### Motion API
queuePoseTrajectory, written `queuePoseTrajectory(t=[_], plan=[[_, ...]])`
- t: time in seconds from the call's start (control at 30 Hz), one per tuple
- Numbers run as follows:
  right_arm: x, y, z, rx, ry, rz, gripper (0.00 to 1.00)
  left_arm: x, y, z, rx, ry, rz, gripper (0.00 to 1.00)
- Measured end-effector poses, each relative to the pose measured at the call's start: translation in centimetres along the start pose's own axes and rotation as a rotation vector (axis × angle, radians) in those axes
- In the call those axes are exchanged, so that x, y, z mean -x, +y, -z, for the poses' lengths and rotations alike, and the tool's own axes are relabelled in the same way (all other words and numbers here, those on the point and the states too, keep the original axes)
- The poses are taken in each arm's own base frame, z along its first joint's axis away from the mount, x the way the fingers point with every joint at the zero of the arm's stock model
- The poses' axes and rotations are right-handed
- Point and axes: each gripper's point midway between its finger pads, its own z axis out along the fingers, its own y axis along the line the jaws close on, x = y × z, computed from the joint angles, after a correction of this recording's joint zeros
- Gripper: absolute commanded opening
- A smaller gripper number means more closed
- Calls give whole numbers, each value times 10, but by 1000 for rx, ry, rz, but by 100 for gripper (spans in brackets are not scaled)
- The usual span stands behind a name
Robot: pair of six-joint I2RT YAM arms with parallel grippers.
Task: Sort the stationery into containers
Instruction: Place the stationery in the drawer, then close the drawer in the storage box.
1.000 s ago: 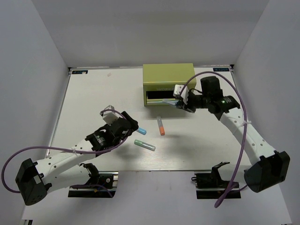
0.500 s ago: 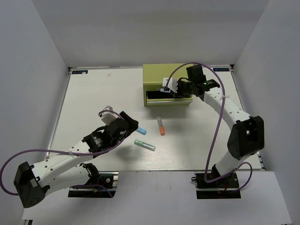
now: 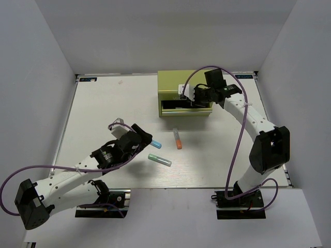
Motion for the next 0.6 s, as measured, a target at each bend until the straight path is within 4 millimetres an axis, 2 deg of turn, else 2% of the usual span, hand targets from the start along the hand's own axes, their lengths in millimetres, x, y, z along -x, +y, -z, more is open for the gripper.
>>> queuePoseTrajectory(t=[0.17, 0.27, 0.33, 0.43, 0.6], plan=[[25, 14, 9, 104, -101, 76, 0, -2, 2, -2, 10, 4, -6, 93], [34, 35, 17, 211, -142, 120, 0, -2, 2, -2, 10, 4, -5, 93], [39, 41, 15, 274, -159, 135, 0, -2, 2, -2, 10, 4, -3, 93], [34, 47, 2, 345, -152, 134, 0, -2, 2, -2, 9, 3, -2, 93], [11, 64, -20, 410, -79, 82, 0, -2, 1, -3, 8, 3, 0, 93]])
